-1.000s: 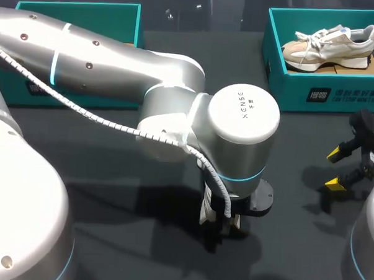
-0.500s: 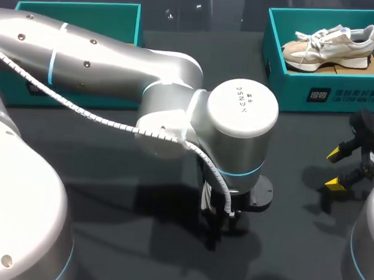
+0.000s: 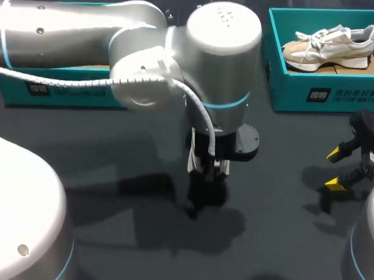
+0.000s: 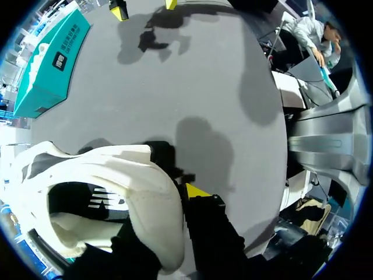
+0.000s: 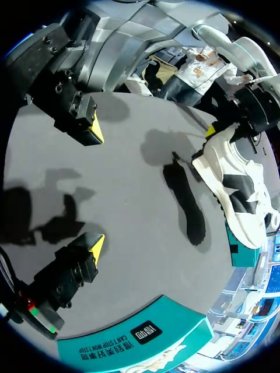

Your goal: Take the shoe out of the shoebox, open the shoe tongue, remove and reinsert the insole, then place the shoe into the shoebox

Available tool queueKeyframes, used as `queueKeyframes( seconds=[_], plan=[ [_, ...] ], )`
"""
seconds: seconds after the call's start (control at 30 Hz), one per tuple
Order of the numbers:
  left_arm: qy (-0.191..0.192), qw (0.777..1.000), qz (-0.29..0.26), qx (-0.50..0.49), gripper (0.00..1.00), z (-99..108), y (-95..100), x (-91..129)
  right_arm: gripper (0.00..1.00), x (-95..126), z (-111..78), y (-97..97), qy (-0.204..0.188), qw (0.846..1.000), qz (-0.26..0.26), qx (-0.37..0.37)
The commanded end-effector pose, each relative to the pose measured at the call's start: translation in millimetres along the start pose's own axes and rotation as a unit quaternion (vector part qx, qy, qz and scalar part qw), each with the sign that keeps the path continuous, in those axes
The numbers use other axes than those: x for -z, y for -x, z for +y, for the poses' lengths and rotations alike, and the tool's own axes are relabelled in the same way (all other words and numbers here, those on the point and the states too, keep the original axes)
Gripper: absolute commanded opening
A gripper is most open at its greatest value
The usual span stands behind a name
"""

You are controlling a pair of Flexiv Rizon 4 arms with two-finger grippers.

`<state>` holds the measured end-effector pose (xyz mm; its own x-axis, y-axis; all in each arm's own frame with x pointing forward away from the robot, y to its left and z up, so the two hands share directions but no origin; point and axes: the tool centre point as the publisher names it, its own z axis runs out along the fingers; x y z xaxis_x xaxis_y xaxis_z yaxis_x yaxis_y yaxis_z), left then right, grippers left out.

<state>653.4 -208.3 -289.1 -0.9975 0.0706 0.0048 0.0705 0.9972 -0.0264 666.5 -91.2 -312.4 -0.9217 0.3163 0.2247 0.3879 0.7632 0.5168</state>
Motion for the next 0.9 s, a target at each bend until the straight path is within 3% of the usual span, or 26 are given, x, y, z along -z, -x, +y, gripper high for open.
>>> queueKeyframes(
  seconds=[0.03,0.37,0.47,0.7,0.9],
  plan=[
    [-0.028,1.0,0.009,-0.002,0.0,44.2,9.7,51.7,1.0,-0.2,0.0,-1.4,-0.001,1.0,-0.002,0.0],
    [-0.028,1.0,0.009,-0.002,0.0,44.2,9.7,51.7,1.0,-0.2,0.0,-1.4,-0.001,1.0,-0.002,0.0],
    [-0.042,0.999,0.022,-0.007,0.0,50.3,17.0,65.9,1.0,-0.2,0.0,-1.4,-0.001,1.0,-0.002,0.0],
    [-0.029,0.999,0.04,-0.006,0.0,101.1,57.1,101.7,1.0,-0.2,0.0,-1.4,-0.001,1.0,-0.002,0.0],
    [-0.018,0.999,0.038,0.005,0.0,156.7,94.4,129.3,1.0,-0.2,0.0,-1.4,-0.001,1.0,-0.002,0.0]
  ],
)
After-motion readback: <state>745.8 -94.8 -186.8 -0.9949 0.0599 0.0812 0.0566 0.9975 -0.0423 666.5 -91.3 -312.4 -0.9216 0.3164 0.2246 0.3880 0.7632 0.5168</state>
